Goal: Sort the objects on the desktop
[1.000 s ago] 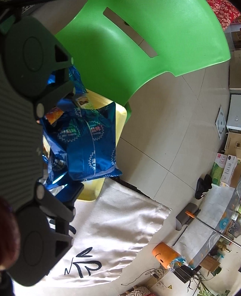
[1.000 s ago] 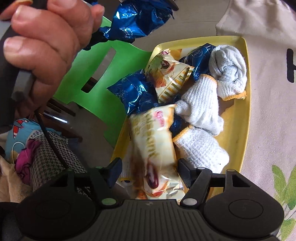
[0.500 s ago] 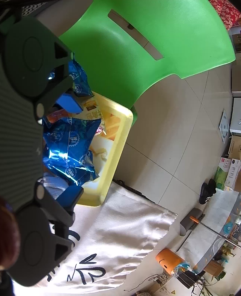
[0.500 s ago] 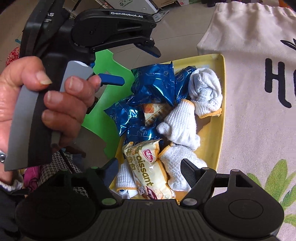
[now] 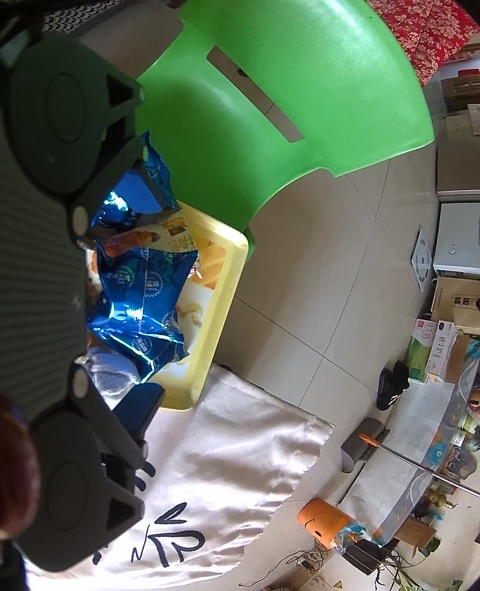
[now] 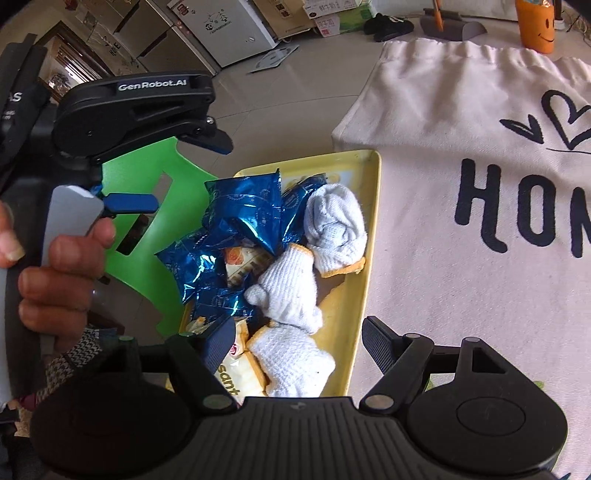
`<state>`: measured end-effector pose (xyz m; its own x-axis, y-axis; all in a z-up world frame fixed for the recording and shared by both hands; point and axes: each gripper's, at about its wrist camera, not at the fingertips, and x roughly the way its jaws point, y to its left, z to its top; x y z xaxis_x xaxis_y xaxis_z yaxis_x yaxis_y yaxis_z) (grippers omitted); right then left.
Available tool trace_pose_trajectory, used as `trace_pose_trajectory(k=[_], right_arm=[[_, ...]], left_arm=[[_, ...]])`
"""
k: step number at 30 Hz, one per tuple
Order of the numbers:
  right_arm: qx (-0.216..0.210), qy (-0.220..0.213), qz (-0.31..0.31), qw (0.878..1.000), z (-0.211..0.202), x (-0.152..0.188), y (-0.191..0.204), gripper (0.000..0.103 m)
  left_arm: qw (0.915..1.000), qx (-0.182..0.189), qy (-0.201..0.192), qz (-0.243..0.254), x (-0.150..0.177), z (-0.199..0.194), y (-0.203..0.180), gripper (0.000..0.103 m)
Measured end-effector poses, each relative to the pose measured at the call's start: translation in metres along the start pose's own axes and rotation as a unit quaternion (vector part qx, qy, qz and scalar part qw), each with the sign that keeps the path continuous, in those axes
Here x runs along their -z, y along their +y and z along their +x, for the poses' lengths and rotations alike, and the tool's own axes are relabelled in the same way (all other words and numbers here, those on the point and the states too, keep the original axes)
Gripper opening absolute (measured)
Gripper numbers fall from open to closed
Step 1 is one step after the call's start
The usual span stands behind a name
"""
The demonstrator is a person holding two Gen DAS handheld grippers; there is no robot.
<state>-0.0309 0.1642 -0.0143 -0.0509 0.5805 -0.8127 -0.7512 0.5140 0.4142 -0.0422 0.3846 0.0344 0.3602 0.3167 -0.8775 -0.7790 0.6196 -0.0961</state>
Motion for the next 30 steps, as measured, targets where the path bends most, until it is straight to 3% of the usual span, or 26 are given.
trace_pose_trajectory(k=[16,20,30], right_arm=[[0.138,-0.021,0.014,0.99,-0.033,-0.008,-0.017,0.085],[0.149,-0.031,0.039,0.988,-0.044,-0.003,-0.022,0.085],[0.178,-0.05,0.025,0.982,-0.069,0.023,-0.011,0.085]], left_arm=[[0.9994,-0.025,-0.015,0.02,0.065,-0.04,0.002,0.102],[0.9991,-0.025,-0.02,0.028,0.084,-0.05,0.002,0.102],[0.9986,-0.016,-0.006,0.05,0.125,-0.061,-0.002,0.102]])
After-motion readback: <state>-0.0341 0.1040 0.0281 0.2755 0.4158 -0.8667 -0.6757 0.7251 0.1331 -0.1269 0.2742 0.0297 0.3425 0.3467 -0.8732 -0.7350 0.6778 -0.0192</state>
